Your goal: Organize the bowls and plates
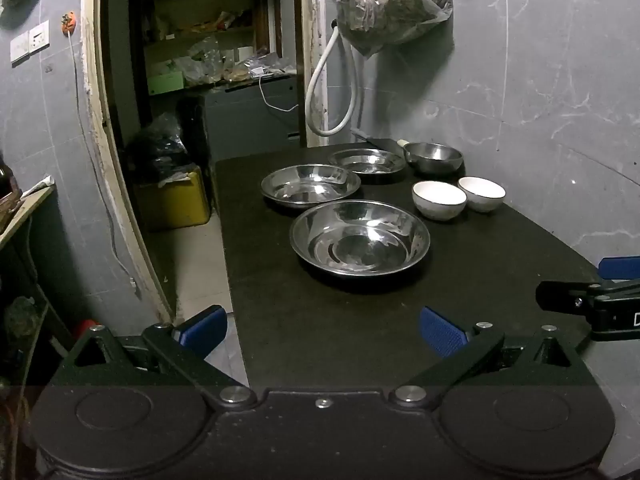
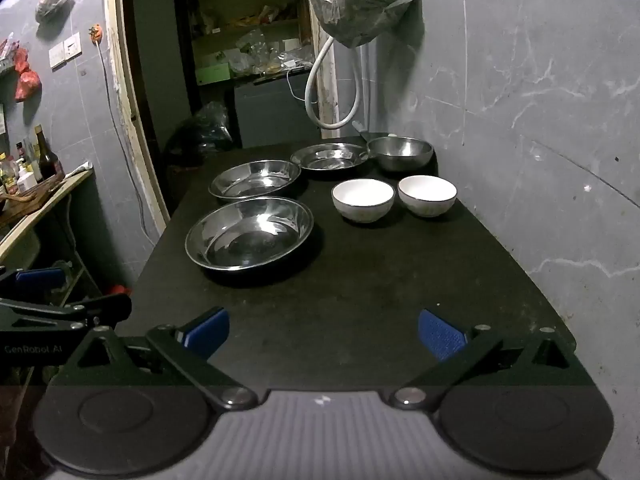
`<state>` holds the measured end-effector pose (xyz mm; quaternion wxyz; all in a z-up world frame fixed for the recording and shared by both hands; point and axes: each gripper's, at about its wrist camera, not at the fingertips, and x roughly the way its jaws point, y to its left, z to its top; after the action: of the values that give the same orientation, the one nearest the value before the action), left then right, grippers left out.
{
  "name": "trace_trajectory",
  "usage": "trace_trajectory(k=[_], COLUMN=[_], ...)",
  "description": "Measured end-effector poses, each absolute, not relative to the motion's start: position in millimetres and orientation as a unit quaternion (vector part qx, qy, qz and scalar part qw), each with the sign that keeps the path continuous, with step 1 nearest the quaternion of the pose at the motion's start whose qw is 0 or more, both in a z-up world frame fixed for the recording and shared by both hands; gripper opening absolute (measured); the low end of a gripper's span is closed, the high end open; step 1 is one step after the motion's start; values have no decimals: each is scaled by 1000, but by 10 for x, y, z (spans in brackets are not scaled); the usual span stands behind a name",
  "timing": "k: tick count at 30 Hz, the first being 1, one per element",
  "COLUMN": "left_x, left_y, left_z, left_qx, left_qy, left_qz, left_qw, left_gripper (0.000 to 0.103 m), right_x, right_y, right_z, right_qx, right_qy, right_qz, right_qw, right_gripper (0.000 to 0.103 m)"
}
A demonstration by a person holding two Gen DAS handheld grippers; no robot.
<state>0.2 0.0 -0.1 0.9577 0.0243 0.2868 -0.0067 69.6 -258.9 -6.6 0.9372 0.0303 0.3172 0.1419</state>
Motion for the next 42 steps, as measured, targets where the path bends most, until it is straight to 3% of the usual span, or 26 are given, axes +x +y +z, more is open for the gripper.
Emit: trace_trajectory(k=[42], left_x=[-19], left_y=[28], left_z=[26], left_qx=[19], left_qy=[283], left_qz=[-2], left_qw=[959], left_gripper=[102], right_x=[709], right_y=[-2558], right_z=[-53], right_qx=[23], right_qy=[314], right_qz=[143], right_qw=[938], right_gripper=[103])
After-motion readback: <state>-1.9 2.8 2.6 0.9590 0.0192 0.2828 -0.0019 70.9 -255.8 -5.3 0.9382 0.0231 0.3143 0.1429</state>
